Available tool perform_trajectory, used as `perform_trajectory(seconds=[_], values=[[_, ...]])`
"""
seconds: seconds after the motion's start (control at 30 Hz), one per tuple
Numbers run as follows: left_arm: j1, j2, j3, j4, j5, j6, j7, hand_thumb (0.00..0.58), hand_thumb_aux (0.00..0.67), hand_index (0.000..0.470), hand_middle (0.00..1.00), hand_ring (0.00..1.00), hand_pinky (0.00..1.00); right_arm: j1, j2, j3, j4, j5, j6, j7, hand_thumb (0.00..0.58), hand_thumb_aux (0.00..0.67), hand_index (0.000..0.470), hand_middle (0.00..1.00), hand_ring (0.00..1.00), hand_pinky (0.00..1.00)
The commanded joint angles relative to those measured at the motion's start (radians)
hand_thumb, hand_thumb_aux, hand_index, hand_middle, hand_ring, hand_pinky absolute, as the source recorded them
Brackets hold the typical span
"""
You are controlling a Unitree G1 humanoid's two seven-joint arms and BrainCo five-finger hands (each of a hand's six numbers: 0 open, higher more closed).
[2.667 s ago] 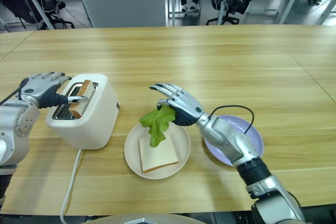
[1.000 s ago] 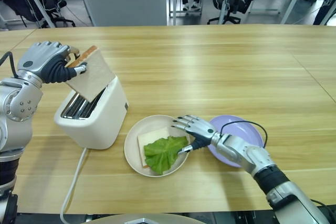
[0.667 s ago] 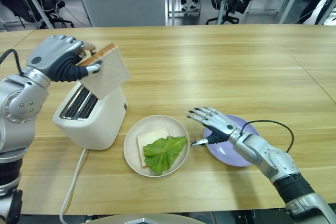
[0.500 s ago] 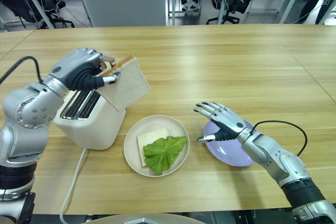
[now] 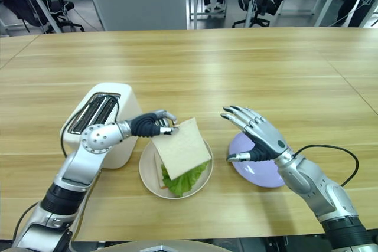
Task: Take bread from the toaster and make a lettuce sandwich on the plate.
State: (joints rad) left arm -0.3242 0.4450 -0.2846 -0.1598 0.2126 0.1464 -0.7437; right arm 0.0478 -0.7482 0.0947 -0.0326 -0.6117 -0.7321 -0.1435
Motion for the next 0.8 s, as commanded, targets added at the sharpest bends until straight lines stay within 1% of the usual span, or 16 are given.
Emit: perform_trajectory(seconds=[0.03, 0.2, 0.37, 0.5, 0.67, 0.7, 0.73, 0.8], values=[[-0.045, 0.004, -0.056, 0.16, 0.017, -0.052, -0.023, 0.58, 0.67, 0.46, 1.0, 1.0, 1.0, 0.031, 0.01, 0.058, -0.05, -0.006, -0.061, 0.066, 0.0, 0.0, 0.0, 0.0, 0.0, 0.0], [-0.105, -0.002, -0.111, 0.343, 0.024, -0.102, -0.061, 0.58, 0.67, 0.46, 1.0, 1.0, 1.0, 0.05, 0.037, 0.13, -0.086, 0.017, -0.088, 0.155, 0.0, 0.0, 0.0, 0.0, 0.0, 0.0], [-0.173, -0.003, -0.149, 0.523, 0.107, -0.192, 0.007, 0.58, 0.67, 0.46, 1.0, 1.0, 1.0, 0.056, 0.055, 0.194, -0.094, 0.038, -0.085, 0.248, 0.0, 0.0, 0.0, 0.0, 0.0, 0.0], [-0.191, -0.002, -0.18, 0.592, 0.166, -0.252, 0.051, 0.58, 0.67, 0.46, 1.0, 1.0, 1.0, 0.036, 0.081, 0.227, -0.07, 0.019, -0.074, 0.287, 0.0, 0.0, 0.0, 0.0, 0.0, 0.0], [-0.208, 0.011, -0.224, 0.633, 0.276, -0.333, 0.145, 0.58, 0.67, 0.46, 1.0, 1.0, 1.0, -0.024, 0.134, 0.278, 0.01, -0.022, -0.035, 0.332, 0.0, 0.0, 0.0, 0.0, 0.0, 0.0], [-0.213, 0.017, -0.234, 0.638, 0.298, -0.35, 0.159, 0.564, 0.56, 0.384, 0.62, 0.62, 0.62, -0.04, 0.145, 0.289, 0.03, -0.03, -0.027, 0.339, 0.0, 0.0, 0.0, 0.0, 0.0, 0.0], [-0.216, 0.025, -0.247, 0.64, 0.321, -0.37, 0.168, 0.561, 0.549, 0.377, 0.53, 0.53, 0.53, -0.058, 0.157, 0.302, 0.05, -0.042, -0.021, 0.346, 0.0, 0.0, 0.0, 0.0, 0.0, 0.0], [-0.215, 0.033, -0.26, 0.638, 0.351, -0.394, 0.183, 0.511, 0.439, 0.301, 0.1, 0.1, 0.1, -0.095, 0.182, 0.322, 0.085, -0.052, -0.007, 0.357, 0.0, 0.0, 0.0, 0.0, 0.0, 0.0]])
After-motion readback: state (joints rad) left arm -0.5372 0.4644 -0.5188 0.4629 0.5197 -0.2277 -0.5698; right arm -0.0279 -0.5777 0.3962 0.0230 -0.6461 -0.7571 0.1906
